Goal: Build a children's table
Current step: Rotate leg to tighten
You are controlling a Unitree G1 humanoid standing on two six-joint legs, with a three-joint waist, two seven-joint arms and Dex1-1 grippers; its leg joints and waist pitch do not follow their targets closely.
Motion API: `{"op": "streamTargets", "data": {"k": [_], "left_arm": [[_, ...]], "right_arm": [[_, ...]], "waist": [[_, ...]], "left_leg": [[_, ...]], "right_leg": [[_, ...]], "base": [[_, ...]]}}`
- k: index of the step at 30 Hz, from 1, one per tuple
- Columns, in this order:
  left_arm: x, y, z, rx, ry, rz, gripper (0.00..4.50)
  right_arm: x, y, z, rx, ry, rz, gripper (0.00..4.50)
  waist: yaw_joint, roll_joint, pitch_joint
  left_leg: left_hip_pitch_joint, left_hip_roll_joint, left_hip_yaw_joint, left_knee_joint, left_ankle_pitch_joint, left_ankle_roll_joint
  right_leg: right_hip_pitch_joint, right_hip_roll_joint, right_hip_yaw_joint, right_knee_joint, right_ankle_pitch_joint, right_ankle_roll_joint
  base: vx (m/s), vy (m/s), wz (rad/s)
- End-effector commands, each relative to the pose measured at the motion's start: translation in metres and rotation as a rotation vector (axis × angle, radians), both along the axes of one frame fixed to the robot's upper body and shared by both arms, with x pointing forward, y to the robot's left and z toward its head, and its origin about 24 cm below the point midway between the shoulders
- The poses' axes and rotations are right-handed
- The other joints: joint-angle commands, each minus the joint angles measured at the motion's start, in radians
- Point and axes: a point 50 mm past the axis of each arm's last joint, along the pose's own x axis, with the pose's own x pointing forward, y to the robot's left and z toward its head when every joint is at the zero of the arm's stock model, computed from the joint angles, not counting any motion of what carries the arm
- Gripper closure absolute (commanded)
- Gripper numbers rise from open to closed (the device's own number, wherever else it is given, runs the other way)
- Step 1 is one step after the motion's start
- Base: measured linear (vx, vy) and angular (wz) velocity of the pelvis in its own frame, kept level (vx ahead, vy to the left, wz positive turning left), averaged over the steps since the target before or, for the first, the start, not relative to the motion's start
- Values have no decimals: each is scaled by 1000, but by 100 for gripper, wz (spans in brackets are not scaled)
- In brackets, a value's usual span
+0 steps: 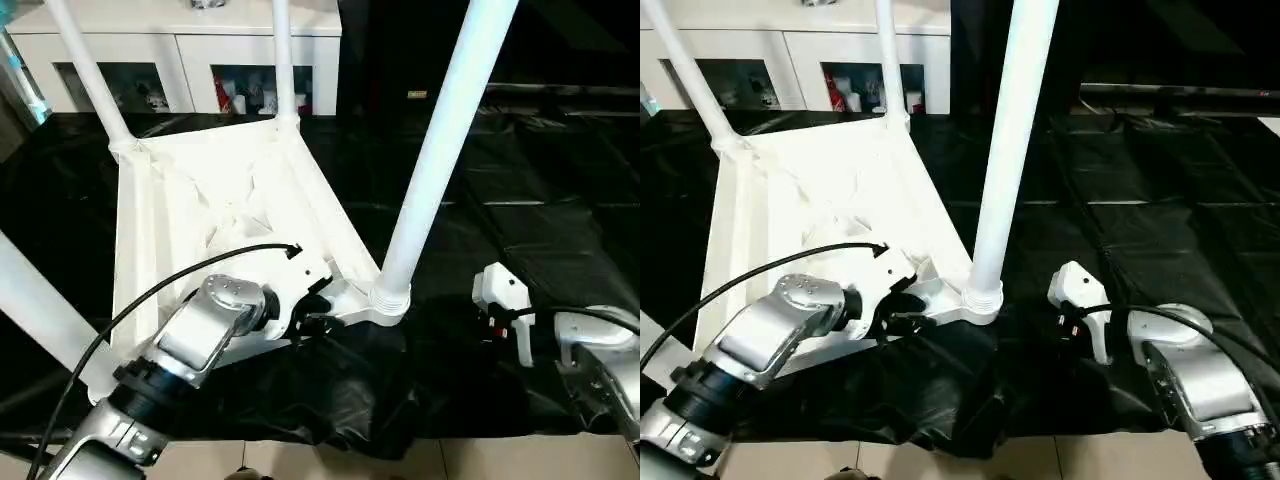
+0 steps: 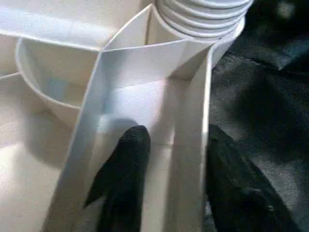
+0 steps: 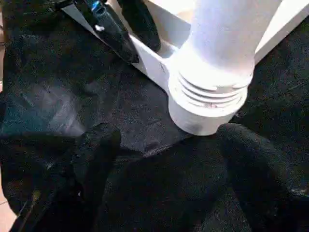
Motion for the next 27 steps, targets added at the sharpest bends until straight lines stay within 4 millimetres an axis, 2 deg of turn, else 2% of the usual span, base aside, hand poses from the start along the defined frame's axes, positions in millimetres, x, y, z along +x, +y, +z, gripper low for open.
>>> {"op": "streamTargets", "data": {"k": [1, 5, 10, 12, 16, 18, 25, 27], "left_arm": [[4, 0, 5, -15, -7, 17, 308], [3, 1, 4, -17, 5, 12, 337], [3, 4, 4, -32, 17, 12, 371], [3, 4, 3, -37, 21, 11, 401], [2, 6, 2, -46, 24, 12, 410], [2, 6, 2, -66, 20, 15, 443], [1, 7, 0, -118, 15, 14, 447], [0, 8, -1, -130, 10, 6, 447]], "right_arm": [[0, 0, 4, 4, -6, 0, 83], [0, 1, 4, 5, -9, -3, 83], [1, 2, 4, 5, -9, -6, 83], [1, 2, 4, 3, -9, -6, 83], [1, 1, 4, 3, -9, -9, 83], [1, 1, 4, 4, -9, -10, 83], [4, 1, 4, 6, -12, -19, 83], [5, 1, 3, 12, -15, -32, 83]], "waist": [[3, -8, -64], [3, -8, -66], [3, -9, -65], [2, -8, -65], [2, -10, -65], [2, -9, -65], [-4, -15, -65], [-5, -14, -65]], "left_leg": [[11, 60, -40, -65, -170, 71], [10, 59, -40, -63, -155, 76], [11, 60, -40, -64, -158, 76], [11, 59, -40, -63, -162, 74], [10, 59, -40, -64, -164, 73], [11, 59, -40, -64, -162, 73], [7, 57, -39, -63, -151, 81], [7, 57, -40, -63, -151, 82]], "right_leg": [[45, -76, 50, -92, -265, -189], [46, -76, 50, -88, -234, -196], [46, -76, 50, -89, -243, -196], [46, -76, 50, -90, -249, -195], [46, -77, 50, -91, -259, -190], [46, -77, 50, -91, -259, -189], [47, -76, 50, -89, -260, -183], [46, -78, 50, -91, -273, -180]], "base": [[0, 0, 0], [0, 0, 0], [0, 0, 0], [0, 0, 0], [0, 0, 0], [0, 0, 0], [0, 0, 0], [0, 0, 0]]}}
